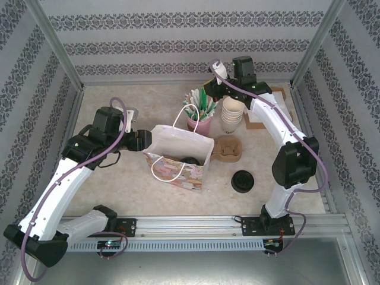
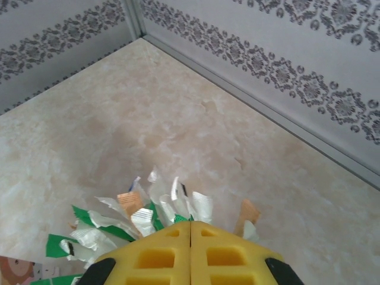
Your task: Pack the takeout coffee
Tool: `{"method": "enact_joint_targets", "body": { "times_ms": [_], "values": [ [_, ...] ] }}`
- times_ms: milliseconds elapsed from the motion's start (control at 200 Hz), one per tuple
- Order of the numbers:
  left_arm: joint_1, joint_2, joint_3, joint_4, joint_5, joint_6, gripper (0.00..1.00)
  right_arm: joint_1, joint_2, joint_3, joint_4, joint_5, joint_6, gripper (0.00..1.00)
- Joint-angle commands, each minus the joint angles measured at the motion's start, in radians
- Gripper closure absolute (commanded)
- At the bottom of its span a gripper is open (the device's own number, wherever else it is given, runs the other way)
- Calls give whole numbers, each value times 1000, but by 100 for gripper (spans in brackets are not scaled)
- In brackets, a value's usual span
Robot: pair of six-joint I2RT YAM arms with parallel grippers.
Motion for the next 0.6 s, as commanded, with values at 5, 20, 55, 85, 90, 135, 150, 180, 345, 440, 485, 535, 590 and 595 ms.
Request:
{"method": "enact_joint_targets", "body": {
  "times_ms": [5, 20, 55, 85, 90, 135, 150, 180, 345, 440, 485, 535, 590, 595],
  "values": [
    [-7, 0, -2, 3, 6, -15, 35, -11, 29, 4, -7, 71, 45, 88],
    [-5, 0, -2, 3, 5, -15, 35, -11, 31, 6, -8, 81, 49, 87],
    [-7, 1, -2, 1, 3, -15, 35, -11, 34, 11, -11, 99, 54, 87],
    [-6, 1, 0, 1, 2, -15, 35, -11, 36, 13, -15, 117, 57, 86],
    [-6, 1, -1, 1, 2, -15, 35, -11, 37, 14, -15, 120, 57, 86],
    [-5, 1, -1, 1, 2, -15, 35, -11, 37, 19, -20, 147, 66, 81],
    [-7, 1, 0, 1, 2, -15, 35, -11, 38, 21, -21, 155, 68, 81],
    [-7, 1, 1, 1, 2, -15, 35, -11, 37, 21, -23, 164, 71, 79],
    [-6, 6, 4, 0, 0, -18, 35, -10, 17, 22, -26, 171, 121, 75],
    [-6, 8, 8, 1, 2, -20, 35, -5, 8, 16, -24, 176, 123, 74],
    [-6, 10, 10, -1, 4, -21, 35, -3, 8, 12, -20, 174, 122, 73],
    [-6, 11, 10, 1, 5, -22, 35, -2, 13, 11, -17, 171, 119, 74],
    [-6, 12, 12, 0, 8, -23, 35, 1, 21, 17, -20, 173, 118, 74],
    [-6, 11, 12, 0, 8, -23, 35, 0, 22, 18, -20, 172, 118, 74]
  ]
}}
